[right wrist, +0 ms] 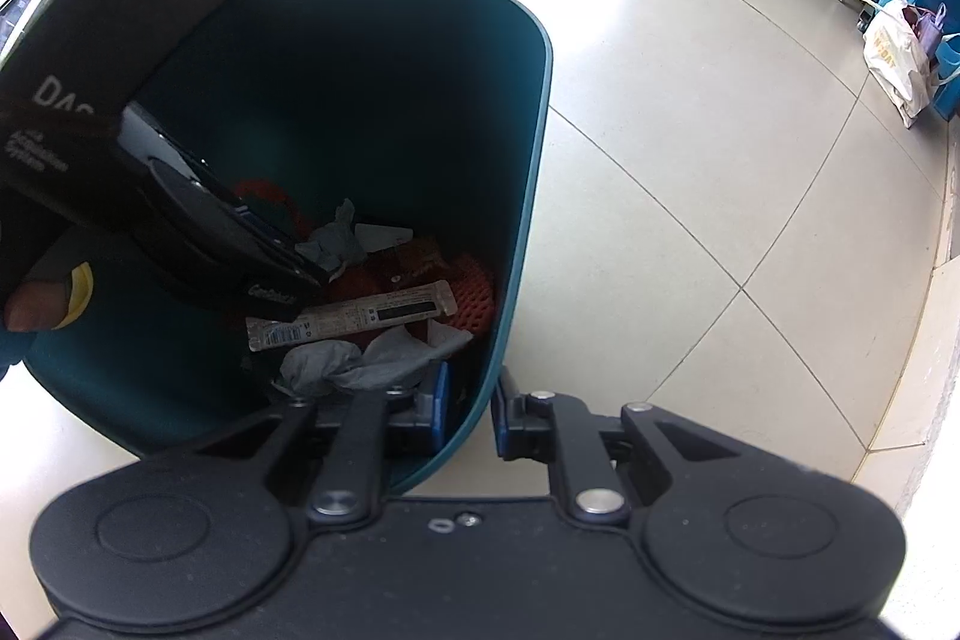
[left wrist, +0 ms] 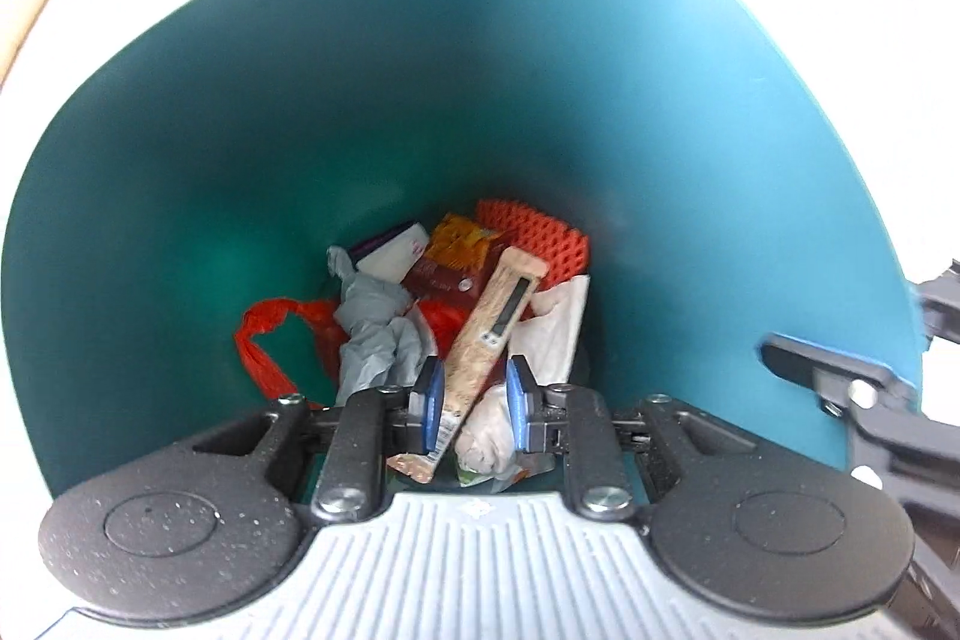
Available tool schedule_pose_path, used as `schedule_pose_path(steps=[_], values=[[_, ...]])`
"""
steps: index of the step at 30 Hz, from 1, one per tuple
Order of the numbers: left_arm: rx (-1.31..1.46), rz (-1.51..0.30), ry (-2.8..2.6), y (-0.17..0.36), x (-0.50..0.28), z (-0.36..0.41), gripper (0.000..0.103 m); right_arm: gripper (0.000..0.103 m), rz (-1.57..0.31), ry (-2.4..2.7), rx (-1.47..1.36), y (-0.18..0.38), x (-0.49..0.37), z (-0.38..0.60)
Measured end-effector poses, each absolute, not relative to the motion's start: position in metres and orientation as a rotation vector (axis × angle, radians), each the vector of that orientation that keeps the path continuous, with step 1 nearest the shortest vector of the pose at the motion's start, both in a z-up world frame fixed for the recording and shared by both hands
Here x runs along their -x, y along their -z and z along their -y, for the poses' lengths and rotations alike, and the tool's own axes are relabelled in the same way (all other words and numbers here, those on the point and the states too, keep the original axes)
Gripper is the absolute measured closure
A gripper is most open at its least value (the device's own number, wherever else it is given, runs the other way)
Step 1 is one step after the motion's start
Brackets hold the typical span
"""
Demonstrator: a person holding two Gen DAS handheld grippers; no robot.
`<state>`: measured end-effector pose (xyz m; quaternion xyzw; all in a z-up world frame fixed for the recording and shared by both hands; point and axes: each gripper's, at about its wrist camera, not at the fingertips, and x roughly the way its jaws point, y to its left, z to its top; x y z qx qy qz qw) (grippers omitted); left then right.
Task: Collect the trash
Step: 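Open the left tool to drop the wrapper and withdraw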
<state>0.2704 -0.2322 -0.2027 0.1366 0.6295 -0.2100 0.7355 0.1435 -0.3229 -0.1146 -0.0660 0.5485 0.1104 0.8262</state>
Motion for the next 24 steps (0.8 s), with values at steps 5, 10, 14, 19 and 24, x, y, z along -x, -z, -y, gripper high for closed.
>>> schedule_pose_path(steps=[5,10,14,19,24], values=[[-0.303,-1.290,0.475,0.174,-0.253,0.223,0.082,0.089,-1.166,-0.232,0.149,0.114,-0.143,0.320],[-0.271,-1.205,0.470,0.139,-0.236,0.205,0.079,0.089,-1.167,-0.229,0.154,0.116,-0.143,0.317],[-0.241,-1.135,0.453,0.115,-0.224,0.187,0.043,0.089,-1.167,-0.225,0.165,0.118,-0.142,0.314],[-0.213,-1.065,0.414,0.093,-0.209,0.159,0.036,0.089,-1.167,-0.224,0.163,0.120,-0.142,0.314],[-0.169,-1.047,0.370,0.089,-0.200,0.126,0.028,0.089,-1.167,-0.223,0.164,0.120,-0.142,0.314]])
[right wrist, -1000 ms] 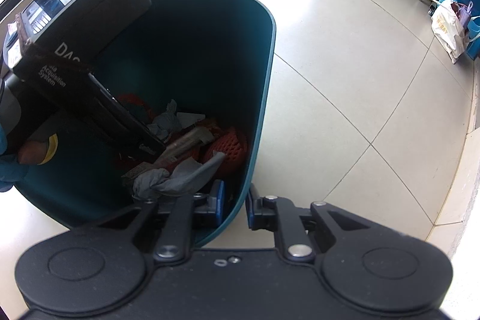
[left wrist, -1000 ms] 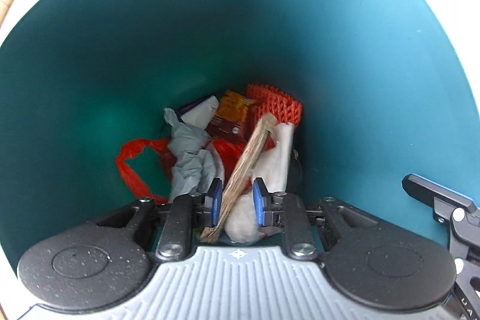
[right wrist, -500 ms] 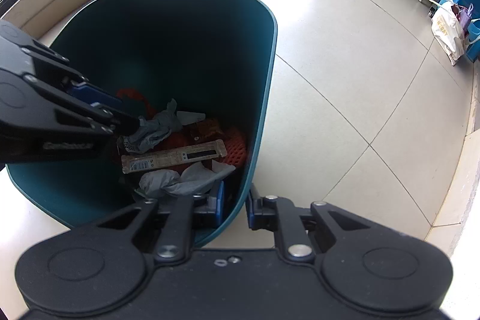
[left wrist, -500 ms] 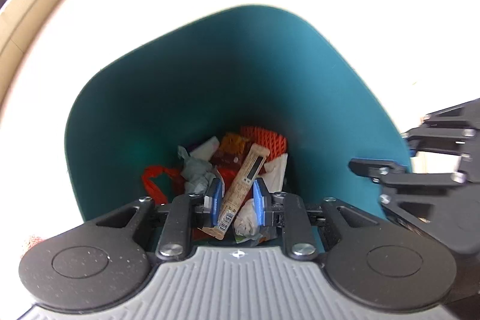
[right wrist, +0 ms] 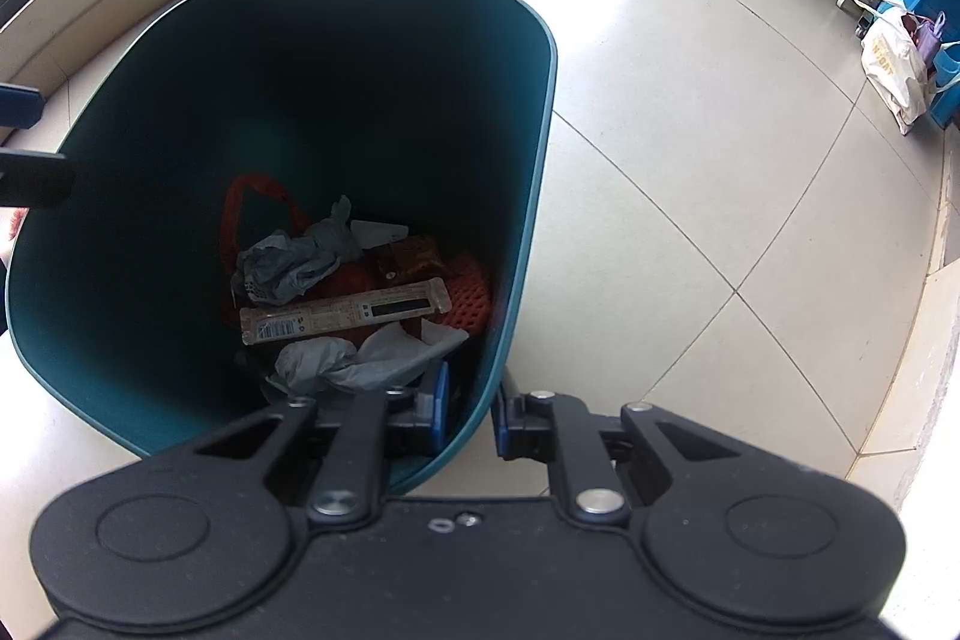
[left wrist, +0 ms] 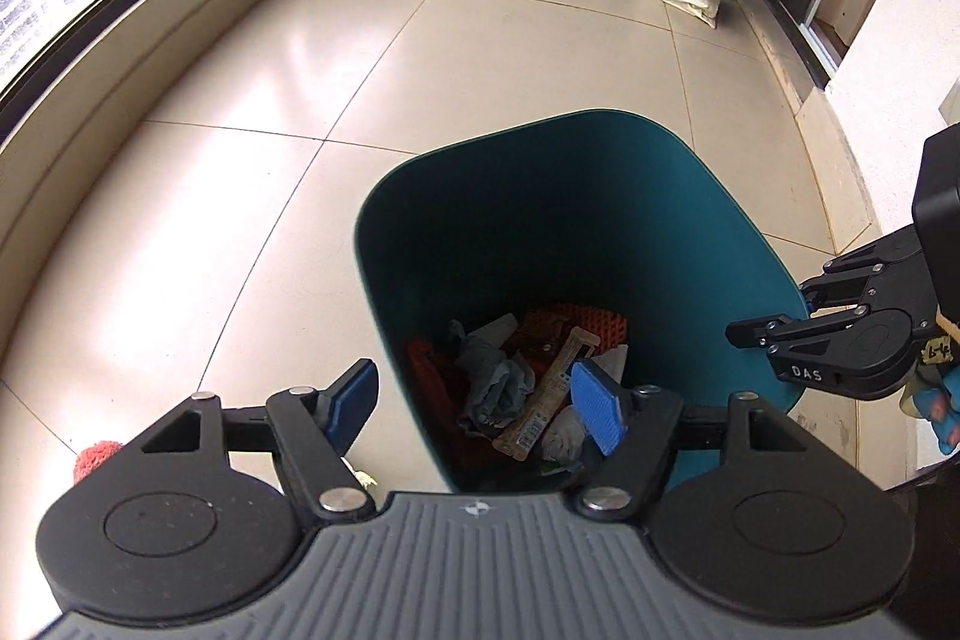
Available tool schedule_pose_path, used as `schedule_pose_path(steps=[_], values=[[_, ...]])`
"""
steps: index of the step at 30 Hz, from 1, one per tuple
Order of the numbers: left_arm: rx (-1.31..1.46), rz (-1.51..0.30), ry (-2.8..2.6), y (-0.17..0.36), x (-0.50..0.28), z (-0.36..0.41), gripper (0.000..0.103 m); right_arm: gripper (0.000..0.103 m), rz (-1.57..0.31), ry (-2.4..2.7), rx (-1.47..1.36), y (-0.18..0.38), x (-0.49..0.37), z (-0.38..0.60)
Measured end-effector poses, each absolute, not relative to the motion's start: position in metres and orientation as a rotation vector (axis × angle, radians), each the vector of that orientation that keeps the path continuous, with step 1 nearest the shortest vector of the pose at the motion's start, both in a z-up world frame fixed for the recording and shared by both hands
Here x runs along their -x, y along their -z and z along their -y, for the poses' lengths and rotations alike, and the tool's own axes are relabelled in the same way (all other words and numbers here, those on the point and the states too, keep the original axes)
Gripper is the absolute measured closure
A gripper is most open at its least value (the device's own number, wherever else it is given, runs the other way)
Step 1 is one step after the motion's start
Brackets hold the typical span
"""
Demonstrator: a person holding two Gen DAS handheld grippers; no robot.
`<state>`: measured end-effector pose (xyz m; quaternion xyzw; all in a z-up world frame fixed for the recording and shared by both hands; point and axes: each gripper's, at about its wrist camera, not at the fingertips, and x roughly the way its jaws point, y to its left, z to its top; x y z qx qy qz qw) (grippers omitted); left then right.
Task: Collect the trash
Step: 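Open the left tool to drop the wrapper and withdraw, then lower the left tool to the cabbage leaf and grasp it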
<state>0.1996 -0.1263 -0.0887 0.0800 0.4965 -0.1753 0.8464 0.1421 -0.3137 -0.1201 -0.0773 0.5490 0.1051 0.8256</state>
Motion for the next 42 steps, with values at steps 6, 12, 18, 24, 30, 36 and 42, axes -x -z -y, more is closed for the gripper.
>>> schedule_pose_path(steps=[6,12,18,24,30,36,42], values=[[-0.099,-1.055,0.330,0.104,-0.200,0.079,0.020,0.089,-1.170,-0.221,0.178,0.122,-0.142,0.311],[0.037,-1.094,0.412,0.138,-0.217,0.038,0.000,0.089,-1.177,-0.221,0.185,0.123,-0.144,0.309],[0.038,-1.118,0.383,0.155,-0.230,0.012,0.000,0.089,-1.184,-0.221,0.204,0.126,-0.145,0.306],[-0.059,-1.212,0.262,0.209,-0.238,0.009,0.000,0.089,-1.184,-0.220,0.214,0.128,-0.144,0.304],[-0.087,-1.334,0.195,0.285,-0.242,0.021,0.000,0.089,-1.185,-0.220,0.221,0.131,-0.143,0.303],[-0.159,-1.385,0.190,0.329,-0.245,0.027,0.000,0.089,-1.182,-0.221,0.236,0.133,-0.141,0.301],[-0.156,-1.438,0.123,0.370,-0.258,0.022,0.000,0.088,-1.178,-0.226,0.237,0.134,-0.140,0.300]])
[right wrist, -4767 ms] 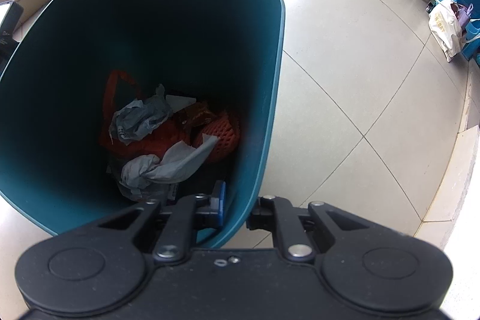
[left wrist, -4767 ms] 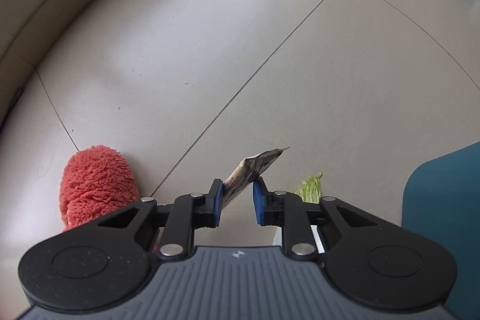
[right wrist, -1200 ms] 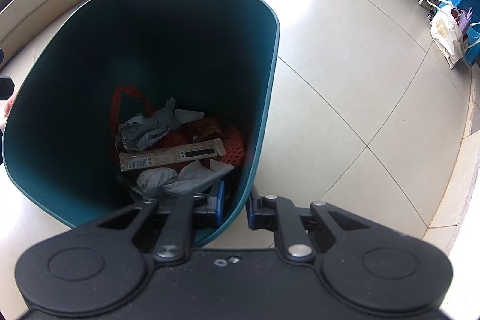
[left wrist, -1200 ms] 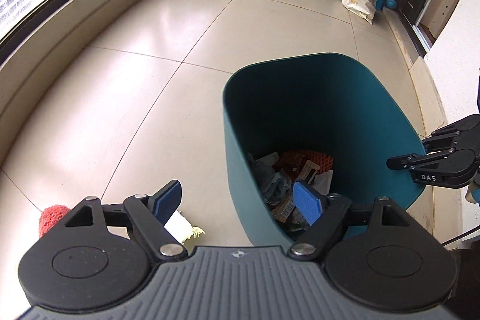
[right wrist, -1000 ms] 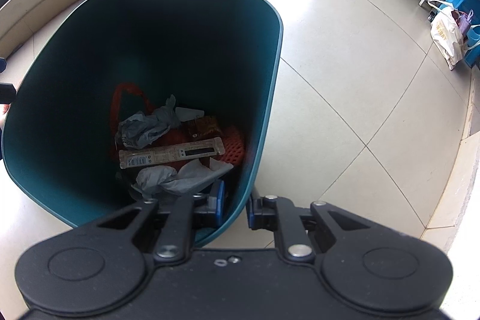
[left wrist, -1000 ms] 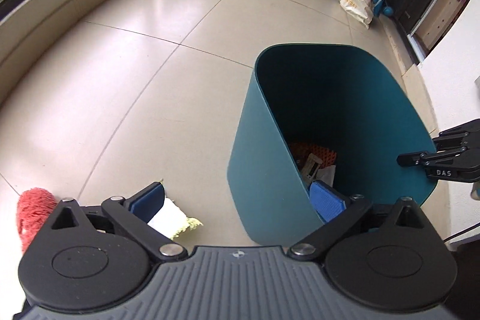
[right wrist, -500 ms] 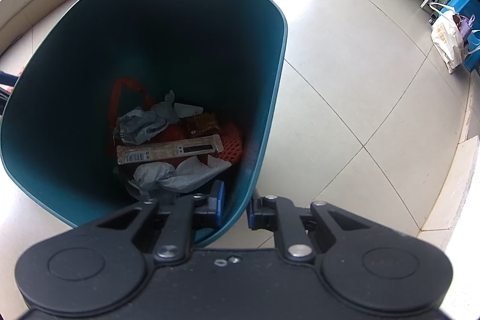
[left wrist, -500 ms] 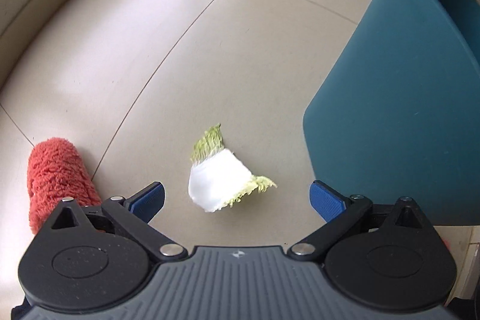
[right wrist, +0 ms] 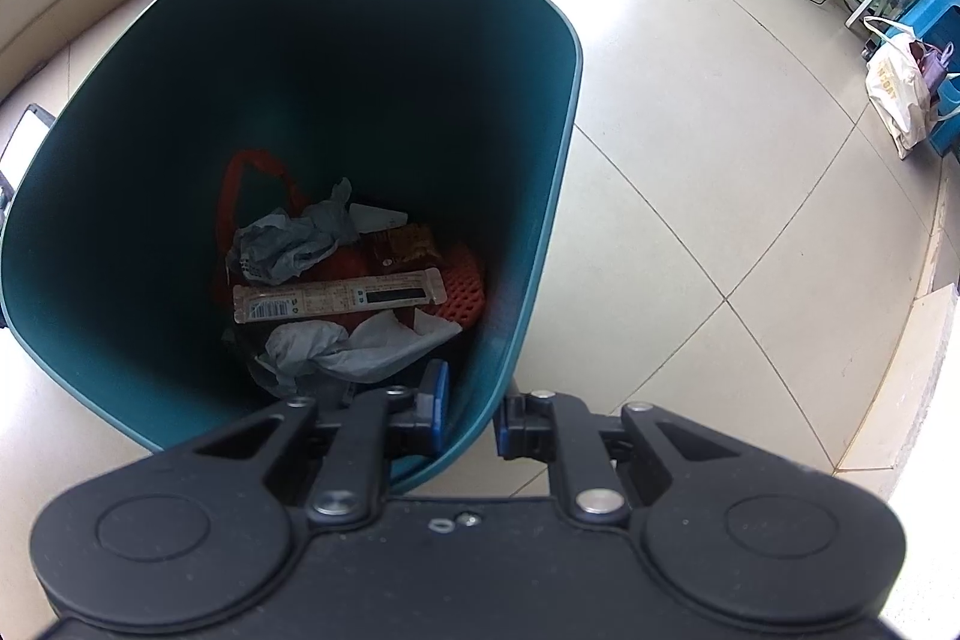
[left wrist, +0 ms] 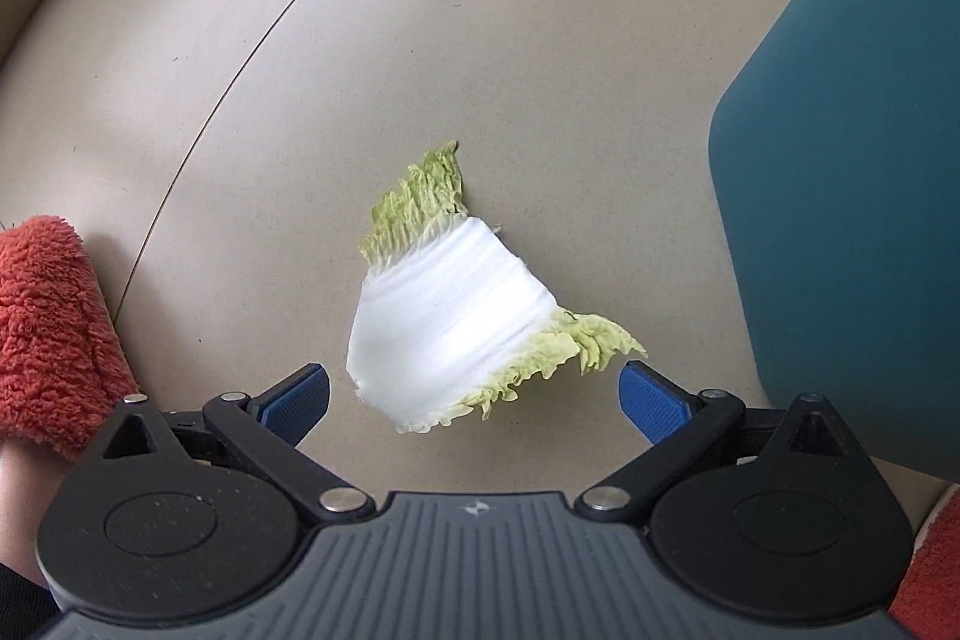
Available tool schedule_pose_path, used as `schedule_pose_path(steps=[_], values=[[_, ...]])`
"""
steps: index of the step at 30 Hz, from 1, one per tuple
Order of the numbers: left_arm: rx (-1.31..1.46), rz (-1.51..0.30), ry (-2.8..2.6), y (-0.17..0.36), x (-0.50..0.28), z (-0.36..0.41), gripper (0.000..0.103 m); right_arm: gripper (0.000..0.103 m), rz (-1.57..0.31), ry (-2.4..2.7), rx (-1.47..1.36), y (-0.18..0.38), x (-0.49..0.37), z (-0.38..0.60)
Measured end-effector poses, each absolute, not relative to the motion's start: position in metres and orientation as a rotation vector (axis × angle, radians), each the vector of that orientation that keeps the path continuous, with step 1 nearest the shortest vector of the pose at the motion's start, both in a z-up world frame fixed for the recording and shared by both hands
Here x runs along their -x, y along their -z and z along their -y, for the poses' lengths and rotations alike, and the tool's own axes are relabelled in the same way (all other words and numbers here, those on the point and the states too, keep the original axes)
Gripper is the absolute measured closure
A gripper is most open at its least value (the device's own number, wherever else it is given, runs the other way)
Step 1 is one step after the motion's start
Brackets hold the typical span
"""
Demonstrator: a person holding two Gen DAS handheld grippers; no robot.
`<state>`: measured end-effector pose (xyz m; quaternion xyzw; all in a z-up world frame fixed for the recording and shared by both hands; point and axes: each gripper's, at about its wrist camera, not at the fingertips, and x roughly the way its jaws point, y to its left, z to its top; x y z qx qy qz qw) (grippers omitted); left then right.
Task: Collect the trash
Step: 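Lower the left tool to the cabbage leaf and grasp it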
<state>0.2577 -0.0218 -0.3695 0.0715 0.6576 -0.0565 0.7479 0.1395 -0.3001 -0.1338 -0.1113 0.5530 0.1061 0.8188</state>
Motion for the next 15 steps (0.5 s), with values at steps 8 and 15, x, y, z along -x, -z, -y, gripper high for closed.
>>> schedule_pose_path(steps=[8,15], values=[[0.066,-1.526,0.110,0.396,-0.277,0.001,0.000,0.088,-1.182,-0.230,0.257,0.136,-0.139,0.296],[0.131,-1.573,0.045,0.410,-0.284,-0.010,0.000,0.088,-1.198,-0.222,0.250,0.140,-0.145,0.297]])
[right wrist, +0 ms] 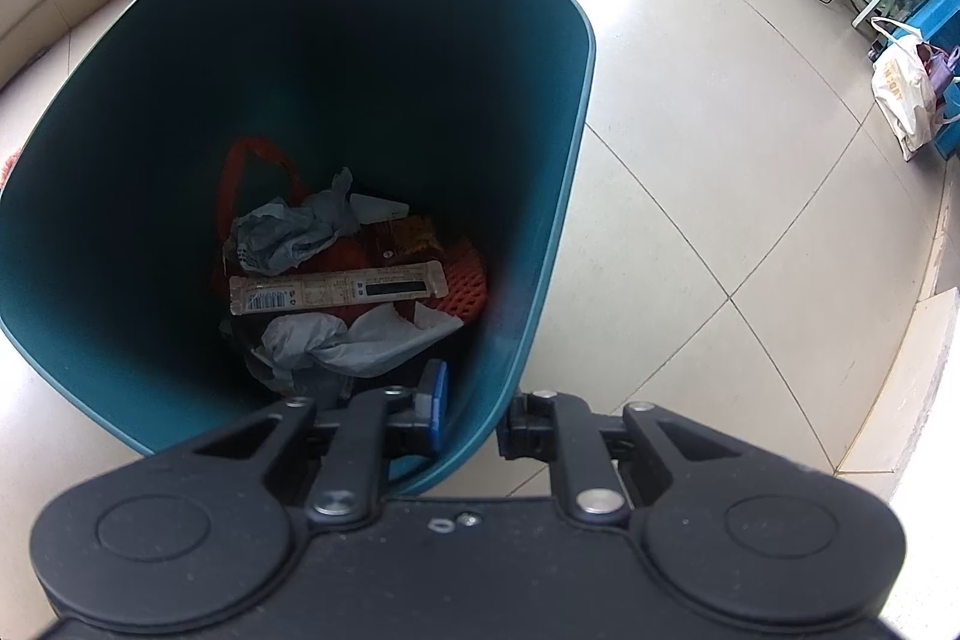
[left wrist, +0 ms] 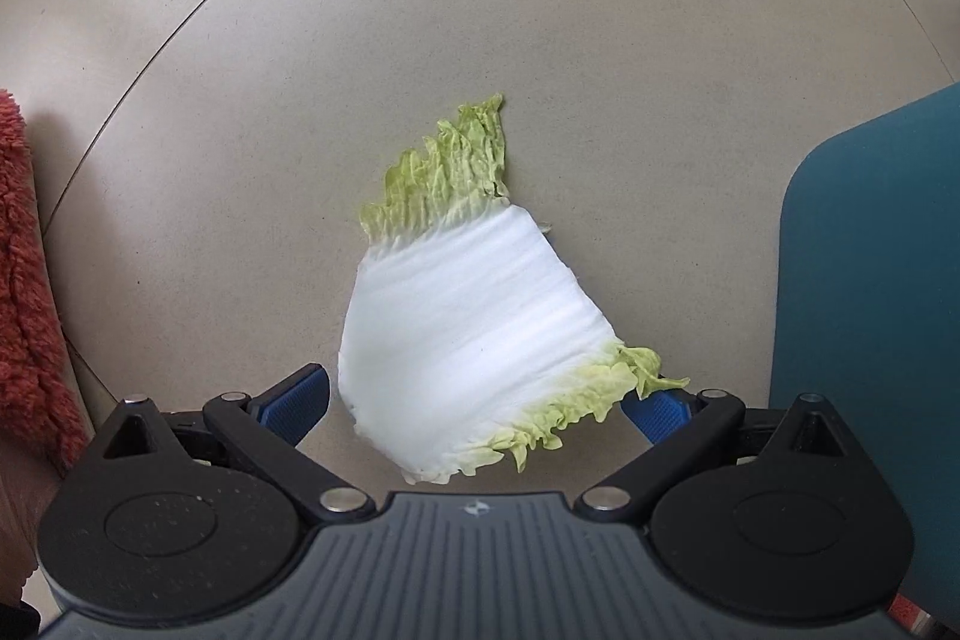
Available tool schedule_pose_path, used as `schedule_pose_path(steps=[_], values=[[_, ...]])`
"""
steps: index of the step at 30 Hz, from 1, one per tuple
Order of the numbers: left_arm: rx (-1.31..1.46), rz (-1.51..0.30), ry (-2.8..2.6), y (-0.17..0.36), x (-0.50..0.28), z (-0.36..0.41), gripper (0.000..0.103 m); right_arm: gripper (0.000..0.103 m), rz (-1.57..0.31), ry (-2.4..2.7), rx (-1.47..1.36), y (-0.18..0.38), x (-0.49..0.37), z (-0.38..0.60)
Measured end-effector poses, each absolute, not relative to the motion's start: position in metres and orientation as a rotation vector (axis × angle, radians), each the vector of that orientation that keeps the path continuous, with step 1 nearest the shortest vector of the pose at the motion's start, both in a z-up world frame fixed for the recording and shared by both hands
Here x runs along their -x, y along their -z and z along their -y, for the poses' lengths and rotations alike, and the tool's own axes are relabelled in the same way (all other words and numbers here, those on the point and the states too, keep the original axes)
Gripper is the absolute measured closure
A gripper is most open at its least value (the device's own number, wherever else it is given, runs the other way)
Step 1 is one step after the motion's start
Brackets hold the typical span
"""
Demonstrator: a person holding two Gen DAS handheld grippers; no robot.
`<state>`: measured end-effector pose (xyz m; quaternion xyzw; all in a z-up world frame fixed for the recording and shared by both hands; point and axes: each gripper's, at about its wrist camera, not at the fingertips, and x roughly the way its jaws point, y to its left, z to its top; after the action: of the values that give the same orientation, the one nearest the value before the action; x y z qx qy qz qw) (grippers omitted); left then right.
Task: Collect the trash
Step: 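Lower the left tool to the cabbage leaf and grasp it, then carry the cabbage leaf with the left tool over the bin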
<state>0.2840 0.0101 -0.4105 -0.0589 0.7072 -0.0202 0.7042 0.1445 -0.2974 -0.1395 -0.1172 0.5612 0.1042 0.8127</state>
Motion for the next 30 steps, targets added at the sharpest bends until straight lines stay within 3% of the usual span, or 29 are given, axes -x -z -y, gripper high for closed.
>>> schedule_pose_path(steps=[5,18,23,30], values=[[0.235,-1.613,0.020,0.417,-0.292,-0.021,0.001,0.088,-1.200,-0.219,0.259,0.139,-0.145,0.295],[0.196,-1.552,-0.009,0.397,-0.292,-0.018,0.024,0.088,-1.202,-0.218,0.256,0.141,-0.145,0.295],[0.165,-1.538,-0.027,0.387,-0.283,-0.018,0.025,0.088,-1.200,-0.217,0.251,0.141,-0.145,0.295],[0.138,-1.487,-0.024,0.333,-0.273,-0.029,0.025,0.088,-1.195,-0.217,0.244,0.140,-0.144,0.297]])
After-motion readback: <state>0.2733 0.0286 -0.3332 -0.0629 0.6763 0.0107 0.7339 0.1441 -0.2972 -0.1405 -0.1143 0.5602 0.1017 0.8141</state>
